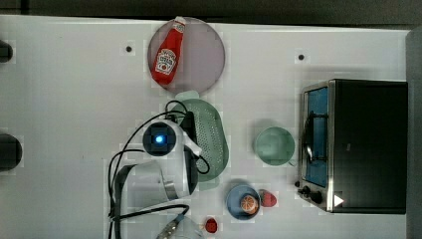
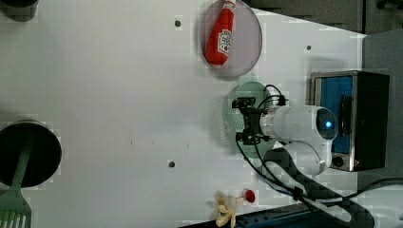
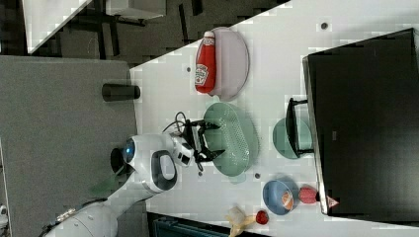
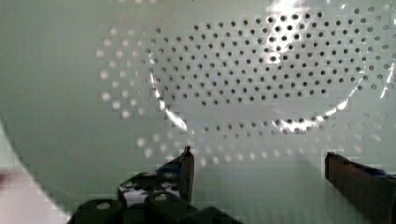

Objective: Drag strainer right to left.

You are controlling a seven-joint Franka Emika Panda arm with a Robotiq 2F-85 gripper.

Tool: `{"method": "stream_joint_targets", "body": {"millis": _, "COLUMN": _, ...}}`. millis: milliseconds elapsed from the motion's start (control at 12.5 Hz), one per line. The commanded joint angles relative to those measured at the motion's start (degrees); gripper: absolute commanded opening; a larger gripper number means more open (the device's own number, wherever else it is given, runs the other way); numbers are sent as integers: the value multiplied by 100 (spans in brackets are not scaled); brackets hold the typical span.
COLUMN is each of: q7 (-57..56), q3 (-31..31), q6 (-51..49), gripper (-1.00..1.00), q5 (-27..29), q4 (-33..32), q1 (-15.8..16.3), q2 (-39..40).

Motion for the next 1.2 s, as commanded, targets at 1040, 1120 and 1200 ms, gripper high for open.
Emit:
{"method": "stream_joint_targets", "body": {"millis": 1040, "q7": 1565, "q3": 117, "q6": -738, "gripper": 100, "q5": 518, "q4": 1420, "q1": 1467, "q2": 913}}
{"method": "stream_joint_targets", "body": {"millis": 1120, "q7": 1566, "q3": 116, "q6": -811, "gripper": 100, "q5": 557, "q4": 1559, "q1": 1559, "q2": 972}}
{"method": "stream_joint_targets", "body": {"millis": 1200, "q7": 1585, "q3": 116, "q6": -823, "gripper": 100, "q5": 602, "q4": 1690, "q1": 1646, "q2": 1039}}
